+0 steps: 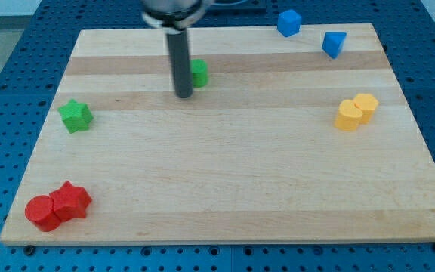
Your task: Push the green circle into the green star
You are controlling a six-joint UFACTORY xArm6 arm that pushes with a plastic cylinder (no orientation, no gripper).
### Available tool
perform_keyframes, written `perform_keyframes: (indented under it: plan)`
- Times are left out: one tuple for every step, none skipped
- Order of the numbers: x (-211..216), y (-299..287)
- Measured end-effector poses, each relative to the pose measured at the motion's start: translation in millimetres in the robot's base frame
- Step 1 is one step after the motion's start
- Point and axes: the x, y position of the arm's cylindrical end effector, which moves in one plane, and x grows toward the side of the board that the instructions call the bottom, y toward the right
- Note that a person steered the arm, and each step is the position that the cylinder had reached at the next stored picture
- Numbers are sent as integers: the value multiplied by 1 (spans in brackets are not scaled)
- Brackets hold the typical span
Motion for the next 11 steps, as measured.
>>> perform_keyframes:
  plan:
    - [-8, 35]
    - [-32, 88]
    - [-48, 60]
    - [-48, -25]
    - [-48, -88]
    - [-68, -68]
    - [-94, -79]
    - [-81, -114]
    - [-42, -132]
    - [-33, -137]
    - [-46, -130]
